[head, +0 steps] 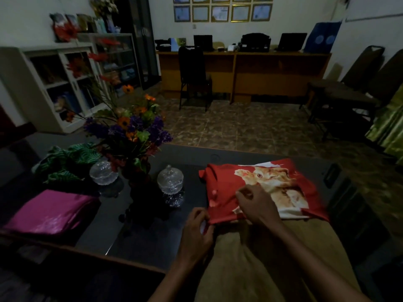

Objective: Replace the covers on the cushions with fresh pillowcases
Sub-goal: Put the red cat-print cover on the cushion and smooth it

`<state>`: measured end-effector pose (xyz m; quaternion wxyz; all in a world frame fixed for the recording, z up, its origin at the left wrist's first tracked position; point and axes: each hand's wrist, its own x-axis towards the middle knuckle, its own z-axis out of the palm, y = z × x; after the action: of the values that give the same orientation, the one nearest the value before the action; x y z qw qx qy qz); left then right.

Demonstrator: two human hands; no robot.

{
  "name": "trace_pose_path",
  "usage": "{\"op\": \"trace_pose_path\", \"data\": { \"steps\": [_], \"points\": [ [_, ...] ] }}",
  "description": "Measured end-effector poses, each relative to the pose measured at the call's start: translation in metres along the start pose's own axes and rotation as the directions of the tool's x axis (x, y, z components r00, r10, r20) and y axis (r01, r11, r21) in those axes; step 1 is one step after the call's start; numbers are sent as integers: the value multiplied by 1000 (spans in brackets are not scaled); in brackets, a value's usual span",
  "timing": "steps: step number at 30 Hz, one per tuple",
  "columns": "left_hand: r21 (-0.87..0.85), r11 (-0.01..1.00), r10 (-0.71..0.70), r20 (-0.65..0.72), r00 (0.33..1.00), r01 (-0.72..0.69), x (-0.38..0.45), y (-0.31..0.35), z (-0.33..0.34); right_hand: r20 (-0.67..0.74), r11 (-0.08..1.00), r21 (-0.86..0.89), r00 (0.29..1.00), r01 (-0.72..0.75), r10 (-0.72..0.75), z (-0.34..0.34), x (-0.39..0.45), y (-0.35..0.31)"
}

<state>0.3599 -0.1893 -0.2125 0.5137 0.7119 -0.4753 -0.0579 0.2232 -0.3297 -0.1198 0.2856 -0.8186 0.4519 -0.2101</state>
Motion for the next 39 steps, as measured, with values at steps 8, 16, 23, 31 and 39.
{"op": "trace_pose_path", "data": {
  "steps": [8, 16, 23, 31, 39],
  "points": [
    [109, 988, -125, 140, 982, 110, -21, -10, -3, 86, 894, -448, 996, 14, 27, 21, -4, 0],
    [252, 957, -188, 152, 970, 145, 4, 22, -20, -107, 954, -300, 994, -19, -14, -2, 10, 18],
    [55, 893, -450, 144, 881, 447, 81, 37, 19, -74, 945, -326, 997, -28, 4, -12, 14, 37],
    [80, 879, -469, 309, 827, 469, 100, 44, 49, -273, 899, -284, 927, -332, 256, -50, 9, 96],
    [75, 901, -423, 369, 828, 427, 106, 52, 64, -346, 901, -20, 849, -433, 400, -70, -4, 132]
  ]
}}
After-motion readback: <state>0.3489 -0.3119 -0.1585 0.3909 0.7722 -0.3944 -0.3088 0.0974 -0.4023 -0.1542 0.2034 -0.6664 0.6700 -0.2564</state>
